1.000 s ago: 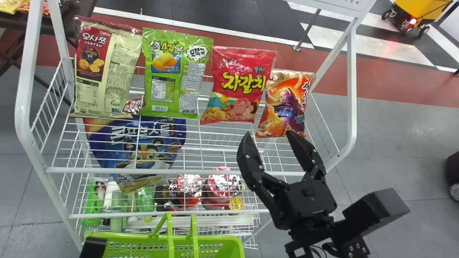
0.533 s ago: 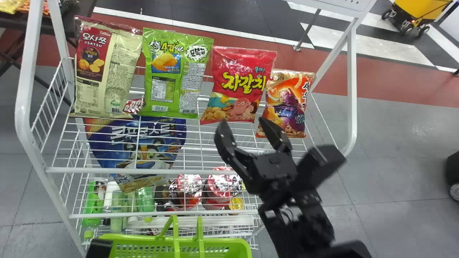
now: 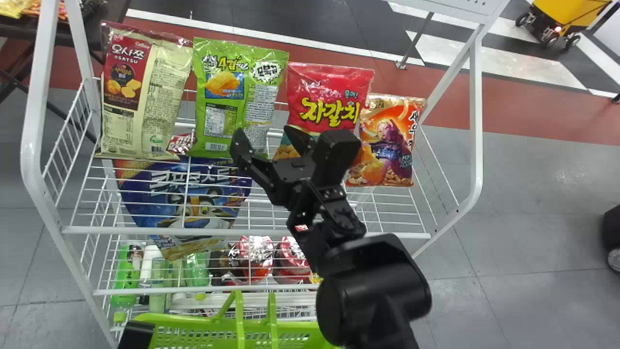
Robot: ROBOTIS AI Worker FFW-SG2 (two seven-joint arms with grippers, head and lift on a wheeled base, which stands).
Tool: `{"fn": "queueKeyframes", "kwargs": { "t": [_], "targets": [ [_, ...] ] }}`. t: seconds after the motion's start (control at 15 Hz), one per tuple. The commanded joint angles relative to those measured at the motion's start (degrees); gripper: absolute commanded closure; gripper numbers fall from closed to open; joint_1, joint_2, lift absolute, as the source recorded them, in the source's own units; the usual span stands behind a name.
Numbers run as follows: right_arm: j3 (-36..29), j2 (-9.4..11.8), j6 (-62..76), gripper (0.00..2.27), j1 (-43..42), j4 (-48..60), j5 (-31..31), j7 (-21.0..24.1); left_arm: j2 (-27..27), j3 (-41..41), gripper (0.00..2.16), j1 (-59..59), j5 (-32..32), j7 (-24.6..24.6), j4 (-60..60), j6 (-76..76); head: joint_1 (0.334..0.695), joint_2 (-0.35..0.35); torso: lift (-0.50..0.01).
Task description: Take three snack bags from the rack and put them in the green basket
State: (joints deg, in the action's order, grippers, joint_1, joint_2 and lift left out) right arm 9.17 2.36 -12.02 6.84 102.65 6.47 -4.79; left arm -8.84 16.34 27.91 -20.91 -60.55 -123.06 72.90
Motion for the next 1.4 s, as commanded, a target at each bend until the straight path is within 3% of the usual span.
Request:
{"fn": "queueKeyframes", "kwargs": {
  "t": [0.0,0.53,0.6,0.67,0.73,0.8,1.07,1.33],
  "targets": [
    [1.47,-0.42,1.68,0.14,-4.91,-6.23,-1.64,1.18,-0.47,0.63,1.80,-0.31,0.00,0.08,0.01,-0.52,0.695,-0.327,-0.007],
    [1.11,-1.30,1.68,0.19,-12.99,-16.25,-1.38,1.10,-1.61,1.94,1.80,-1.63,-0.27,0.17,0.10,-0.52,0.695,-0.285,-0.007],
    [1.03,-1.22,0.80,0.36,-13.43,-16.34,-1.29,0.13,-1.61,2.03,1.80,-1.71,-0.27,0.26,0.10,-0.52,0.695,-0.284,-0.007],
    [1.03,-1.22,-0.25,0.86,-13.87,-16.34,-1.20,-1.72,-1.70,2.03,1.80,-1.71,-0.27,0.26,0.10,-0.52,0.695,-0.282,-0.007],
    [1.29,-1.22,-0.25,1.55,-13.78,-16.25,-1.29,-1.98,-1.70,2.03,1.80,-1.80,-0.36,0.26,0.10,-0.52,0.695,-0.272,-0.007],
    [1.20,-1.22,-0.25,1.79,-13.78,-16.25,-1.02,-2.95,-1.79,2.03,1.80,-1.89,-0.44,0.35,0.19,-0.52,0.695,-0.267,-0.007],
    [-0.91,-1.22,-2.89,2.14,-14.49,-16.25,-1.29,-8.40,-1.79,2.38,1.80,-1.98,-0.36,0.43,0.10,-0.52,0.695,-0.251,-0.007],
    [-2.05,-1.13,-0.07,2.19,-12.82,-15.64,-0.58,-9.89,-1.70,2.38,1.80,-1.98,-0.36,0.52,0.01,-0.52,0.695,-0.264,-0.007]
  ]
}}
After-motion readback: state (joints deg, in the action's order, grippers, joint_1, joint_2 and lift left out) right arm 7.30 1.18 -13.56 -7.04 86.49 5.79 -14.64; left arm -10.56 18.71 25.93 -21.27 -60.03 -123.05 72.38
